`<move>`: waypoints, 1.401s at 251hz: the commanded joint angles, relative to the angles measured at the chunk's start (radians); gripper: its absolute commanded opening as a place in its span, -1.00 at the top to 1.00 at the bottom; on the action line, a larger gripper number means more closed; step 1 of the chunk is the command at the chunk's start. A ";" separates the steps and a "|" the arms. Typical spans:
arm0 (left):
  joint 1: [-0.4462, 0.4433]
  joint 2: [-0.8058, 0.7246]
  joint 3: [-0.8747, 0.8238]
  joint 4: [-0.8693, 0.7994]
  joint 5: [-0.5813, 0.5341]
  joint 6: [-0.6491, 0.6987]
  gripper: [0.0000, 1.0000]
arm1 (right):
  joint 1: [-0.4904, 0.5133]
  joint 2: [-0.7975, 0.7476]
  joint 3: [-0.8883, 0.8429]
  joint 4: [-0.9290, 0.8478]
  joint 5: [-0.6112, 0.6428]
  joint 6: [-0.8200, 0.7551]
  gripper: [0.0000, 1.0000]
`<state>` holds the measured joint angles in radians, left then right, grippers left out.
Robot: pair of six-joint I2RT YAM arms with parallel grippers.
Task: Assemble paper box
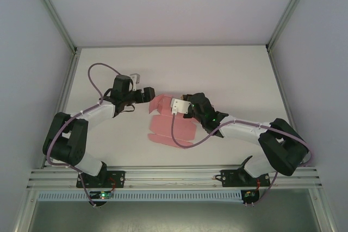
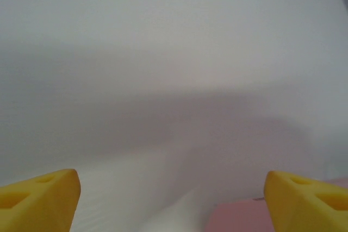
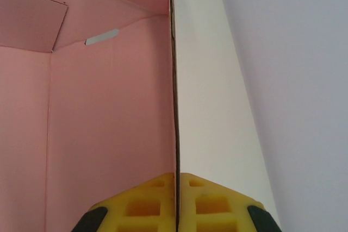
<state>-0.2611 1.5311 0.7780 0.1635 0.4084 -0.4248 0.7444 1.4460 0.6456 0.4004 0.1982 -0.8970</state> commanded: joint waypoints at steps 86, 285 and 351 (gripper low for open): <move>-0.053 0.021 -0.116 0.234 0.222 0.125 -0.28 | 0.010 0.007 0.027 -0.032 0.043 0.022 1.00; -0.129 0.009 -0.192 0.240 0.288 0.282 -0.04 | 0.019 -0.020 0.002 -0.050 0.032 0.009 1.00; -0.158 0.024 -0.179 0.241 0.322 0.328 -0.04 | 0.038 -0.014 0.009 -0.062 0.064 -0.008 1.00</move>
<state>-0.3882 1.5440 0.5964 0.3756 0.6785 -0.1520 0.7689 1.4445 0.6456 0.3218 0.2382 -0.8986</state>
